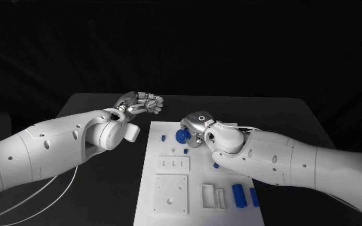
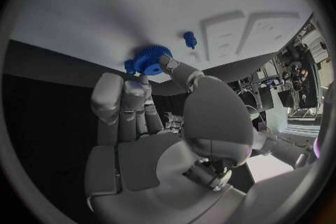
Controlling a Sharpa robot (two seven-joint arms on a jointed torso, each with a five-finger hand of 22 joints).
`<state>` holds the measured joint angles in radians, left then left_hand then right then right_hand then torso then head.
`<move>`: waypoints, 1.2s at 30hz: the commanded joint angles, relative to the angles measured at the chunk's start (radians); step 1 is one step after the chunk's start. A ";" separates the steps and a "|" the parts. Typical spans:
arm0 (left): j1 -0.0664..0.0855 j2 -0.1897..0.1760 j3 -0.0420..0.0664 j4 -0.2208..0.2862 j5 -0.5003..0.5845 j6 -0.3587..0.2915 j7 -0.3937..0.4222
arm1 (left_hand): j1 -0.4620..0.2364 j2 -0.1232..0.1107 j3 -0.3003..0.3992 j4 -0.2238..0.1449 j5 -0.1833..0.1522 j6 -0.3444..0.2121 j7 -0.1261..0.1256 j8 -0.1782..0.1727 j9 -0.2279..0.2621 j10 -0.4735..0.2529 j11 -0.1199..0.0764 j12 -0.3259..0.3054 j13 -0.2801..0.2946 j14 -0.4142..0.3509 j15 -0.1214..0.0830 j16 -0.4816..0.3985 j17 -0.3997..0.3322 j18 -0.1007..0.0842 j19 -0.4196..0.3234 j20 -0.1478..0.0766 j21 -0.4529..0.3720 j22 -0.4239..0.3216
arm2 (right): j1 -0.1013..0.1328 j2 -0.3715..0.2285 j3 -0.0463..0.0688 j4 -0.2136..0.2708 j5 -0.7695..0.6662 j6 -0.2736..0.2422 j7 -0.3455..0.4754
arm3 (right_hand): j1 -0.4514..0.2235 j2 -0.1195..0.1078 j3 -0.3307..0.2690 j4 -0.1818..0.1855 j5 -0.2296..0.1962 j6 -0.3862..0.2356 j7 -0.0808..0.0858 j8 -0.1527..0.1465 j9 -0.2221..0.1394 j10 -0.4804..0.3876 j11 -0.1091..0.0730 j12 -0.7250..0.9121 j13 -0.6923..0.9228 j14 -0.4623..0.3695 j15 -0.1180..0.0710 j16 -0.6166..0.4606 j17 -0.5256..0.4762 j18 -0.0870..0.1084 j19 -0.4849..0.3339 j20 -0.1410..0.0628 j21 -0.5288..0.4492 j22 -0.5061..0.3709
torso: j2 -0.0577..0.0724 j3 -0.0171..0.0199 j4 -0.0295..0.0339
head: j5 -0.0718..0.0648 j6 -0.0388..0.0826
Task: Assemble the parts on the task board
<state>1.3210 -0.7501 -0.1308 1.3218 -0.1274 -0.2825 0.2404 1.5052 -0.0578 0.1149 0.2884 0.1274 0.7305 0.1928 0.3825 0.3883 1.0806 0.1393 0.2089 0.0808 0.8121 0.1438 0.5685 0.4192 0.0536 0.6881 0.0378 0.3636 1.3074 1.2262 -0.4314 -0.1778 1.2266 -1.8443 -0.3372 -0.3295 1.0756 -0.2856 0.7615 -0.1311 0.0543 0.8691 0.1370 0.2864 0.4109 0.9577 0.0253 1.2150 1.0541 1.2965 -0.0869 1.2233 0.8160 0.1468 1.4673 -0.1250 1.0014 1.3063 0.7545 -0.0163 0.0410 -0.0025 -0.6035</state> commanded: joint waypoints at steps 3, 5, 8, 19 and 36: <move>0.001 0.003 0.001 0.001 -0.004 0.015 0.008 | 0.008 -0.002 -0.007 -0.001 -0.004 0.001 0.005 -0.004 -0.002 -0.007 0.003 0.006 -0.001 -0.005 0.001 0.004 -0.002 0.014 0.000 0.005 0.002 0.019 | -0.001 -0.001 0.000 0.003 0.016 0.016 0.007 | 0.004 -0.009 -0.008 -0.001 -0.004 -0.019 0.008 -0.011 -0.004 0.001 0.007 -0.005 -0.001 -0.001 0.008 -0.005 0.002 0.115 0.022 -0.006 -0.001 -0.001 | 0.000 -0.0001 0.0009 | 0.000 0.000; 0.001 0.003 0.001 0.000 -0.004 0.015 0.008 | 0.009 -0.002 -0.007 -0.001 -0.004 0.001 0.005 -0.004 -0.002 -0.007 0.003 0.006 -0.001 -0.005 0.001 0.004 -0.002 0.014 0.000 0.005 0.002 0.019 | -0.001 -0.002 0.000 0.003 0.048 0.033 0.023 | 0.006 -0.009 -0.009 -0.003 -0.003 -0.030 0.006 -0.016 -0.005 0.001 0.005 -0.005 -0.001 -0.001 0.006 -0.005 0.002 0.115 0.022 -0.006 -0.001 -0.001 | 0.000 -0.0004 0.0007 | 0.000 0.001; 0.001 0.003 0.001 0.004 -0.004 0.016 0.009 | 0.008 -0.001 -0.007 -0.001 -0.004 0.001 0.005 -0.004 -0.002 -0.007 0.003 0.006 -0.002 -0.005 0.001 0.004 -0.002 0.014 0.000 0.005 0.002 0.019 | -0.001 -0.006 -0.001 0.005 0.082 0.072 0.035 | 0.017 -0.003 0.013 -0.001 0.123 -0.038 -0.003 -0.018 -0.006 -0.001 0.001 -0.006 -0.002 -0.001 0.006 -0.007 0.003 0.115 0.020 -0.005 -0.003 -0.002 | 0.000 -0.0009 0.0010 | -0.001 -0.001; 0.001 0.000 0.001 0.007 -0.004 0.012 0.014 | 0.008 0.002 -0.007 -0.001 -0.002 0.001 0.005 -0.003 -0.002 -0.006 0.003 0.007 -0.002 -0.005 0.001 0.005 -0.003 0.014 0.000 0.005 0.002 0.019 | -0.001 -0.030 -0.001 0.025 0.104 0.107 0.027 | -0.007 0.093 -0.002 -0.094 0.597 -0.056 -0.009 -0.010 0.005 -0.009 -0.009 -0.004 -0.002 -0.001 -0.008 -0.012 0.010 0.115 0.016 -0.001 0.005 0.005 | 0.000 0.0004 -0.0003 | 0.000 -0.001; 0.001 -0.012 0.001 0.004 -0.004 0.005 0.016 | 0.011 0.003 -0.007 -0.002 0.003 0.002 0.005 -0.003 -0.003 -0.006 0.002 0.007 -0.002 -0.005 0.000 0.007 -0.004 0.015 0.000 0.005 0.002 0.019 | 0.000 -0.103 0.000 0.053 0.188 -0.102 0.132 | -0.019 0.060 -0.013 -0.091 0.581 -0.047 -0.004 0.000 0.009 -0.002 -0.005 -0.002 -0.005 0.002 -0.004 -0.017 0.013 0.115 0.021 -0.004 0.002 0.000 | 0.000 0.0025 -0.0035 | 0.004 0.006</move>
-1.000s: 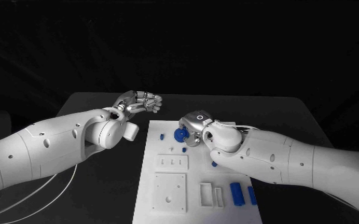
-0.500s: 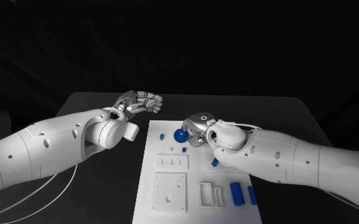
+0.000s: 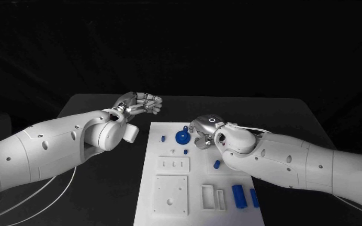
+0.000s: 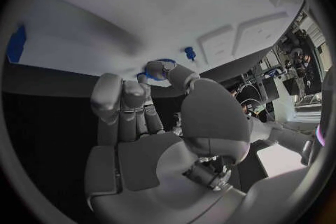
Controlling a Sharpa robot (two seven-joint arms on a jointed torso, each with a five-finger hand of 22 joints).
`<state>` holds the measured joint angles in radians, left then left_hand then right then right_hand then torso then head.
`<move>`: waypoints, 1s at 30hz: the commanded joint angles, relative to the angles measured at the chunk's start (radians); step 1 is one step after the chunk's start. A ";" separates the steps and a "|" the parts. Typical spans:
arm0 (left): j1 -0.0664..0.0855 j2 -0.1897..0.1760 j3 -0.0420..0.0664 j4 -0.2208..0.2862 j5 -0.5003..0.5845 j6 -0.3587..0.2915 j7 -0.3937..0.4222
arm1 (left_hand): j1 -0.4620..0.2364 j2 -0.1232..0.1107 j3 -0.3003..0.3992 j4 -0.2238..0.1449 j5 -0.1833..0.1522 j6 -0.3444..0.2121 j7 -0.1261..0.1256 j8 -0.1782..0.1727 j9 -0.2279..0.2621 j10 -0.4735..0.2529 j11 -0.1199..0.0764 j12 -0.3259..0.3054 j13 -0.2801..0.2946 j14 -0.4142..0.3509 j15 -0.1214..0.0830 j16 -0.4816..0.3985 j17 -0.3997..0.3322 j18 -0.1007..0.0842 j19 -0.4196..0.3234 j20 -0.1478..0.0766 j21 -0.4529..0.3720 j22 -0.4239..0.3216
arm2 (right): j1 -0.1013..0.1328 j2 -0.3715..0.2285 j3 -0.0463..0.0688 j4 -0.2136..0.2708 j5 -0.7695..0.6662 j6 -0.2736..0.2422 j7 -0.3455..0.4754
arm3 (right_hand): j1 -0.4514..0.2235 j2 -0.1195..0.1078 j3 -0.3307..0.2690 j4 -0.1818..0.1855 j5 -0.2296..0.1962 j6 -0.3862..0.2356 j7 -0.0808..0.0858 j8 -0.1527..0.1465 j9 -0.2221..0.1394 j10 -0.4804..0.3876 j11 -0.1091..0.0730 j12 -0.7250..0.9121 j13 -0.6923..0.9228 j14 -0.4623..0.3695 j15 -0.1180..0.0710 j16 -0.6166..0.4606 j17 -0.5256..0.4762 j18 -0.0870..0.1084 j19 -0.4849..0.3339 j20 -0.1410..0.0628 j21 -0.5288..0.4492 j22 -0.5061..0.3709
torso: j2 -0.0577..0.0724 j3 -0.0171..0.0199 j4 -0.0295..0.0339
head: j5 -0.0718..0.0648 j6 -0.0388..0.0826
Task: Assemble the parts on the task board
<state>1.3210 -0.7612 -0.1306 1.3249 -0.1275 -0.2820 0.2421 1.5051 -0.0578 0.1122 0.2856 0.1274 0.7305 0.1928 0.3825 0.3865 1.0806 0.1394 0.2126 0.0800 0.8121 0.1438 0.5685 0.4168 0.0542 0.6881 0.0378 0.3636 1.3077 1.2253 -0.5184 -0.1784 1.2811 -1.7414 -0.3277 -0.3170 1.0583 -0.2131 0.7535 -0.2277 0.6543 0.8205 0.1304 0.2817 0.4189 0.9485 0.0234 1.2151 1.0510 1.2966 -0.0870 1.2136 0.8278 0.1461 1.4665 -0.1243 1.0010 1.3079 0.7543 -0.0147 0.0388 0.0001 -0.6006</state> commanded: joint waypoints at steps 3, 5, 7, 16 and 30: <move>0.001 -0.003 0.001 0.001 -0.004 0.006 0.017 | 0.011 0.003 -0.004 0.001 0.003 0.002 0.005 -0.003 -0.001 -0.006 0.002 0.004 -0.001 -0.005 0.000 0.007 -0.002 0.014 0.000 0.005 0.002 0.019 | 0.008 -0.040 0.001 -0.005 0.202 -0.124 0.224 | 0.001 -0.026 0.006 0.024 -0.075 0.003 0.000 0.006 0.001 0.006 -0.005 -0.003 -0.003 0.002 -0.005 -0.010 0.001 0.116 0.018 -0.003 0.001 -0.002 | -0.002 0.0004 -0.0029 | 0.005 0.010; 0.001 -0.002 0.001 -0.006 -0.003 0.007 0.020 | 0.012 0.002 -0.004 0.001 0.004 0.002 0.005 -0.003 -0.001 -0.006 0.002 0.004 -0.001 -0.005 0.000 0.007 -0.002 0.014 0.000 0.005 0.002 0.019 | 0.022 -0.063 0.001 -0.004 0.300 -0.104 0.275 | -0.004 -0.026 -0.001 0.030 -0.098 0.001 0.001 0.006 0.001 0.005 -0.005 -0.003 -0.003 0.003 -0.005 -0.010 0.002 0.116 0.019 -0.003 0.002 -0.001 | -0.002 0.0008 -0.0050 | 0.002 0.015; 0.001 -0.002 0.001 -0.013 -0.001 0.009 0.022 | 0.012 0.002 -0.004 0.001 0.004 0.002 0.005 -0.003 -0.001 -0.006 0.002 0.004 -0.001 -0.005 0.000 0.007 -0.002 0.014 0.000 0.005 0.002 0.019 | 0.031 -0.099 0.003 0.023 0.357 -0.075 0.304 | -0.007 -0.020 -0.012 0.034 -0.125 0.003 0.005 0.008 0.002 0.002 -0.001 -0.004 -0.003 0.002 -0.002 -0.011 0.003 0.116 0.017 -0.004 0.002 -0.001 | -0.004 0.0026 -0.0080 | 0.003 0.019; -0.001 -0.005 0.000 -0.034 0.022 0.032 0.028 | 0.014 0.002 -0.005 0.000 0.005 0.002 0.005 -0.003 -0.001 -0.006 0.002 0.004 -0.002 -0.004 0.000 0.008 -0.003 0.015 0.000 0.005 0.002 0.019 | 0.055 -0.290 0.024 0.137 0.689 0.086 0.420 | 0.019 0.020 -0.020 0.025 -0.423 0.030 0.029 0.020 0.007 0.019 0.017 -0.176 -0.138 -0.053 0.009 -0.112 -0.037 0.112 -0.074 0.035 -0.071 -0.029 | -0.013 0.0111 -0.0271 | 0.012 0.039; -0.014 0.005 0.000 -0.066 0.035 0.057 0.035 | 0.015 0.005 -0.004 0.001 0.009 0.001 0.005 -0.003 -0.002 -0.006 0.002 0.005 -0.002 -0.005 0.000 0.009 -0.004 0.015 0.000 0.005 0.001 0.018 | 0.095 -0.418 0.032 0.092 1.097 0.129 0.440 | 0.061 0.043 -0.055 -0.045 -0.368 -0.060 0.067 0.014 0.018 -0.027 0.112 -0.881 -0.670 -0.193 0.118 -0.596 -0.207 0.116 -0.187 0.169 -0.606 -0.466 | -0.028 0.0272 -0.0489 | 0.009 0.043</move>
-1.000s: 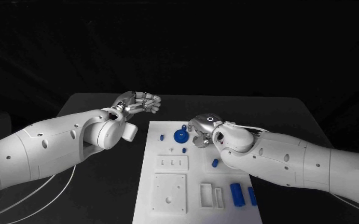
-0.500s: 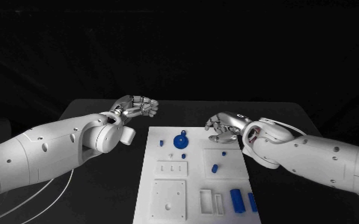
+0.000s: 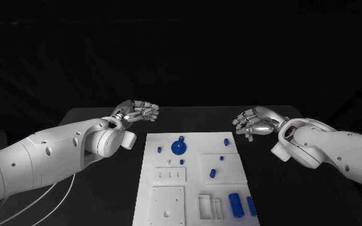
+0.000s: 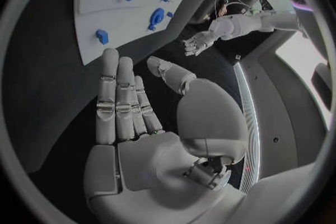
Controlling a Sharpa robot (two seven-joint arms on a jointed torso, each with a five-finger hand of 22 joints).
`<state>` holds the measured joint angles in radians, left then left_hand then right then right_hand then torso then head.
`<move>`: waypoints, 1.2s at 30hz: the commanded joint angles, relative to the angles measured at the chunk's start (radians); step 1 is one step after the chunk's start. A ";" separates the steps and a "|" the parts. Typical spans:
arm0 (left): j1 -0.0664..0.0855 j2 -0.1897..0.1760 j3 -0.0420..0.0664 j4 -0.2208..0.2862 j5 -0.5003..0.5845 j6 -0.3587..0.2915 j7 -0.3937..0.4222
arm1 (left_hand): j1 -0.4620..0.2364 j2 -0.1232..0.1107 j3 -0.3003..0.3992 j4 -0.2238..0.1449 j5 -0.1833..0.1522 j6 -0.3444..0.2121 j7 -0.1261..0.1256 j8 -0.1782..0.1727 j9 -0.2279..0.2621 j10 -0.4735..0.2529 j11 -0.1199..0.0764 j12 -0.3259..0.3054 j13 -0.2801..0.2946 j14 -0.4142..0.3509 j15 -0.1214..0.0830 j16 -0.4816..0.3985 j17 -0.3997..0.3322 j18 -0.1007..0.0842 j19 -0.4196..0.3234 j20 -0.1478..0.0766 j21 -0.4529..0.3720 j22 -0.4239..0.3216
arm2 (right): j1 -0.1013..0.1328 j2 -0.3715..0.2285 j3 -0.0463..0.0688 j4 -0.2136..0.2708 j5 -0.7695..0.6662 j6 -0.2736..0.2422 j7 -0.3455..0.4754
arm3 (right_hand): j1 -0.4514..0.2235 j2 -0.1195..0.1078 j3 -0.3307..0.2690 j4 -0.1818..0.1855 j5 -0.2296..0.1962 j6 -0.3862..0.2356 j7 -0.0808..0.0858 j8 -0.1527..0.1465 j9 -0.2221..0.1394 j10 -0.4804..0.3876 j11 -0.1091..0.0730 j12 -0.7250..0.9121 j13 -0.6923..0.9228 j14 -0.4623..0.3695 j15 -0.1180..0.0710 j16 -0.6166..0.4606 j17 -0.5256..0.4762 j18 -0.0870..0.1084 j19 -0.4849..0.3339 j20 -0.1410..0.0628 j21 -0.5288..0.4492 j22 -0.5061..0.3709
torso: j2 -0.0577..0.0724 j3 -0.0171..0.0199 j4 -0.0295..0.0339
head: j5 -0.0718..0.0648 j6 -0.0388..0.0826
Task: Assemble the parts on the task board
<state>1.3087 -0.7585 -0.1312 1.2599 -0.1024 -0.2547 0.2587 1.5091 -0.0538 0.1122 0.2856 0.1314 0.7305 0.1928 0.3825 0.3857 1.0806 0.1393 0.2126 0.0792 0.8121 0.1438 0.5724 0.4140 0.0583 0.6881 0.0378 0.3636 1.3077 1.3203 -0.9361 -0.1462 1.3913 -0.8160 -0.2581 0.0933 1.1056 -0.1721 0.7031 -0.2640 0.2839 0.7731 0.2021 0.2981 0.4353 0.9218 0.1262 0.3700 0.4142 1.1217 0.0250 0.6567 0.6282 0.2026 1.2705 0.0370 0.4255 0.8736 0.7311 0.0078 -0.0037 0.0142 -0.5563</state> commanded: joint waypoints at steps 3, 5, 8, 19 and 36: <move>-0.002 0.004 0.001 -0.001 0.010 0.032 0.019 | 0.012 0.001 -0.005 0.000 0.006 0.001 0.005 -0.003 -0.001 -0.006 0.002 0.005 -0.001 -0.005 0.000 0.005 -0.001 0.010 0.000 0.005 0.001 0.018 | 0.000 0.003 -0.001 -0.053 0.191 0.066 0.015 | 0.034 0.004 -0.037 -0.020 0.006 -0.014 -0.002 0.006 0.005 0.020 0.015 -0.068 -0.071 -0.003 0.008 -0.070 0.000 0.059 0.144 -0.048 0.022 -0.024 | -0.005 0.0069 -0.0091 | -0.008 -0.004; -0.002 0.004 0.001 -0.003 0.010 0.035 0.018 | 0.012 0.001 -0.005 0.000 0.006 0.001 0.005 -0.003 -0.001 -0.006 0.002 0.005 -0.001 -0.005 0.000 0.005 -0.002 0.010 0.000 0.005 0.001 0.018 | 0.000 0.008 -0.001 -0.069 0.174 0.059 -0.003 | 0.045 0.009 -0.056 -0.023 0.005 -0.009 0.007 0.011 0.007 0.047 0.013 -0.074 -0.084 0.037 0.004 -0.060 0.017 0.059 0.199 -0.080 0.062 -0.002 | -0.004 0.0073 -0.0087 | -0.010 -0.007; -0.002 0.003 0.001 -0.004 0.010 0.037 0.017 | 0.012 0.001 -0.005 0.000 0.006 0.001 0.005 -0.003 -0.001 -0.006 0.002 0.005 -0.001 -0.005 0.000 0.005 -0.002 0.010 0.000 0.005 0.001 0.018 | -0.001 0.032 -0.003 -0.108 0.142 0.086 -0.038 | 0.051 0.001 -0.119 -0.027 -0.016 0.020 -0.005 0.026 0.012 0.164 -0.035 -0.034 -0.059 0.138 -0.043 0.019 0.098 0.059 0.233 -0.156 0.281 0.137 | -0.003 0.0073 -0.0076 | -0.012 -0.009; -0.002 0.001 0.001 -0.004 0.010 0.046 0.014 | 0.013 0.000 -0.005 0.000 0.006 0.001 0.005 -0.003 -0.002 -0.006 0.002 0.005 -0.002 -0.006 0.000 0.005 -0.003 0.010 -0.001 0.005 0.000 0.018 | -0.064 0.103 -0.007 -0.201 0.044 -0.039 -0.031 | 0.147 -0.066 -0.004 -0.019 -0.117 0.008 -0.003 -0.010 -0.022 -0.050 -0.037 0.587 0.544 -0.033 -0.039 0.241 0.571 0.059 -0.054 -0.144 0.727 0.456 | -0.002 0.0039 -0.0050 | -0.018 -0.019; -0.002 -0.001 0.001 0.001 0.004 0.056 0.007 | 0.013 0.001 -0.006 0.001 0.006 0.001 0.005 -0.003 -0.002 -0.007 0.002 0.005 -0.002 -0.006 0.001 0.006 -0.003 0.010 -0.001 0.006 0.000 0.018 | -0.098 0.156 -0.007 -0.237 -0.359 -0.052 -0.025 | 0.023 -0.054 -0.111 0.017 -0.053 0.015 -0.078 -0.001 -0.020 0.292 -0.114 0.981 0.803 0.274 -0.121 0.668 0.767 0.001 0.169 -0.223 0.846 0.467 | -0.003 0.0020 -0.0032 | -0.025 -0.029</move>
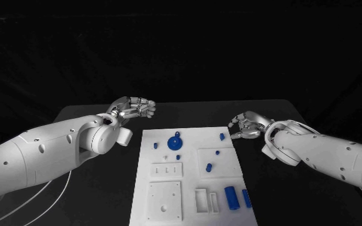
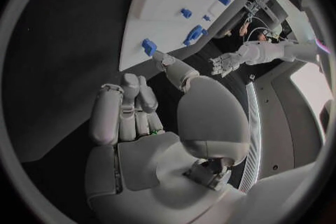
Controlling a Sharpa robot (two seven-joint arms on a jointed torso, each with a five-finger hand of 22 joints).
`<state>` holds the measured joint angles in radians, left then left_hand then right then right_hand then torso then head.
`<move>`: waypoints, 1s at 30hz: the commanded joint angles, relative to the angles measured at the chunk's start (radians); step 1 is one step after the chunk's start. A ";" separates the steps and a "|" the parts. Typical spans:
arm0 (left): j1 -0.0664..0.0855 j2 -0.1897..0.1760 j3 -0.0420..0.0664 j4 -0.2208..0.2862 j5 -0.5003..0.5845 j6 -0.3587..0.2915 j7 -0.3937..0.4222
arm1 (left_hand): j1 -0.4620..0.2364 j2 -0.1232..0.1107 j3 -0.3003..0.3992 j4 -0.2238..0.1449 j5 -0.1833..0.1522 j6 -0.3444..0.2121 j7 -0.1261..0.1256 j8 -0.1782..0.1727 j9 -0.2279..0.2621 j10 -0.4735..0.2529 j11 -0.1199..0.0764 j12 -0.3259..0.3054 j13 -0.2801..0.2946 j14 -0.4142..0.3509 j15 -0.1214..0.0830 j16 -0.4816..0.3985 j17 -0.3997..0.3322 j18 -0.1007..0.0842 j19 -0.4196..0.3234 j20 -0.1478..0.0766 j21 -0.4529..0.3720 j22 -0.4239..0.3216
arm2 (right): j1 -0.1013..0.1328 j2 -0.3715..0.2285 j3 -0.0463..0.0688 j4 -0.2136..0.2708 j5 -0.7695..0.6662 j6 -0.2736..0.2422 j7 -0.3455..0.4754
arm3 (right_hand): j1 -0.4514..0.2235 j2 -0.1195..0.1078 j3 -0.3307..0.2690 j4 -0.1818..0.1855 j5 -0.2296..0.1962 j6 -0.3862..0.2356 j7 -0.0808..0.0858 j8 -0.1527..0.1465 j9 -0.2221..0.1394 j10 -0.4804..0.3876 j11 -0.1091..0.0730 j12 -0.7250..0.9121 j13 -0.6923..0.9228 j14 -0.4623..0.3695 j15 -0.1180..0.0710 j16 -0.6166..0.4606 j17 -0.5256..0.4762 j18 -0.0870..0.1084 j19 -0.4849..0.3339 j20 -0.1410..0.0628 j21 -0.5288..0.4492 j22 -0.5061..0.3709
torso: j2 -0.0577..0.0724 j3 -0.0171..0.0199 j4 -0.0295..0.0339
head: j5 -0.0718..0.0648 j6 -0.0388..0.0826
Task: Assemble the parts on the task board
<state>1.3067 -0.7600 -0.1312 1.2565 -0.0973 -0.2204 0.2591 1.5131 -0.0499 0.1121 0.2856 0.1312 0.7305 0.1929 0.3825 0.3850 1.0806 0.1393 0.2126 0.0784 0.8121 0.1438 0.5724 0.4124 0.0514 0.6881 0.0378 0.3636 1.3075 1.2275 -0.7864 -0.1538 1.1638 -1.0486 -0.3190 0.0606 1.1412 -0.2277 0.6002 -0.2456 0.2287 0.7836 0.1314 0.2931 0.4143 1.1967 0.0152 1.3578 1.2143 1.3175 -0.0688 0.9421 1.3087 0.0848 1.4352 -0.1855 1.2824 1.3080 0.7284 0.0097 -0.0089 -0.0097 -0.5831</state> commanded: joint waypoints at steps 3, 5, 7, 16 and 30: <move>0.000 -0.001 0.001 0.006 -0.003 0.023 0.005 | 0.009 -0.002 -0.006 0.001 0.007 0.001 0.005 -0.003 -0.001 -0.007 0.002 0.005 -0.001 -0.007 0.001 0.006 -0.002 0.017 -0.001 0.006 0.000 0.018 | -0.013 0.014 0.000 -0.015 -0.135 0.020 0.011 | -0.016 0.001 -0.011 0.003 -0.006 0.003 -0.010 0.005 0.002 0.024 -0.006 -0.006 0.008 0.078 -0.029 0.379 0.085 0.122 0.006 -0.004 -0.021 0.024 | 0.000 -0.0006 0.0015 | -0.001 -0.005; 0.000 -0.002 0.001 0.007 -0.005 0.024 0.004 | 0.009 -0.002 -0.006 0.001 0.007 0.001 0.005 -0.003 -0.001 -0.007 0.002 0.005 -0.001 -0.007 0.001 0.006 -0.002 0.017 -0.001 0.006 0.000 0.018 | -0.019 0.021 0.001 -0.016 -0.135 0.024 0.013 | -0.018 0.000 -0.013 0.004 -0.009 -0.002 -0.011 0.003 0.002 0.020 -0.007 -0.010 0.004 0.076 -0.030 0.376 0.083 0.127 0.005 -0.006 -0.030 0.017 | 0.001 -0.0005 0.0010 | -0.001 -0.006; 0.000 -0.004 0.001 0.010 -0.007 0.024 0.004 | 0.009 -0.002 -0.006 0.001 0.007 0.001 0.005 -0.003 -0.001 -0.007 0.002 0.005 -0.001 -0.007 0.001 0.006 -0.002 0.017 -0.001 0.006 0.000 0.018 | -0.022 0.026 0.001 -0.017 -0.137 0.019 0.013 | -0.021 -0.002 -0.015 0.005 -0.010 -0.007 -0.012 0.001 0.001 0.017 -0.008 -0.013 0.002 0.075 -0.031 0.373 0.081 0.129 0.005 -0.008 -0.036 0.012 | 0.002 -0.0003 0.0006 | 0.001 -0.007; 0.000 -0.009 0.001 0.018 -0.013 0.023 0.002 | 0.009 -0.002 -0.006 0.001 0.006 0.001 0.005 -0.003 -0.001 -0.007 0.002 0.005 -0.001 -0.007 0.001 0.006 -0.002 0.017 -0.002 0.006 0.000 0.018 | -0.029 0.044 0.001 -0.032 -0.142 0.004 0.013 | -0.020 -0.002 -0.016 0.006 -0.011 -0.020 -0.010 -0.003 0.000 0.012 -0.006 -0.020 -0.001 0.074 -0.030 0.368 0.080 0.132 0.006 -0.010 -0.048 0.004 | 0.003 -0.0004 0.0021 | 0.002 -0.013; 0.001 -0.018 0.001 0.034 -0.020 0.023 0.001 | 0.010 -0.002 -0.007 0.001 0.006 0.001 0.005 -0.003 -0.001 -0.007 0.002 0.005 -0.001 -0.007 0.001 0.006 -0.003 0.017 -0.002 0.006 0.000 0.018 | -0.039 0.078 0.001 -0.076 -0.141 -0.035 0.006 | -0.025 0.011 -0.009 0.021 -0.030 -0.012 -0.006 0.004 0.005 0.015 -0.003 -0.023 0.004 0.075 -0.027 0.365 0.080 0.131 0.010 -0.008 -0.051 0.004 | 0.005 0.0003 0.0036 | 0.009 -0.020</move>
<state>1.3069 -0.7784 -0.1307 1.2864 -0.1086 -0.2130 0.2545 1.5131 -0.0499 0.1122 0.2856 0.1308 0.7305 0.1929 0.3825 0.3852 1.0806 0.1394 0.2126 0.0785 0.8121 0.1438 0.5724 0.4108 0.0594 0.6881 0.0378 0.3636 1.3074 1.1892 -0.7116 -0.1534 1.0929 -1.1773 -0.3355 0.0635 1.1172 -0.2219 0.5916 -0.2294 0.2044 0.7654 0.1215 0.2931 0.4178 1.2149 0.0071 1.3384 1.2184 1.3968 -0.0978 1.3125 1.3099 0.0509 1.4434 -0.1907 1.2371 1.3077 0.7323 0.0101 -0.0060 -0.0023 -0.6028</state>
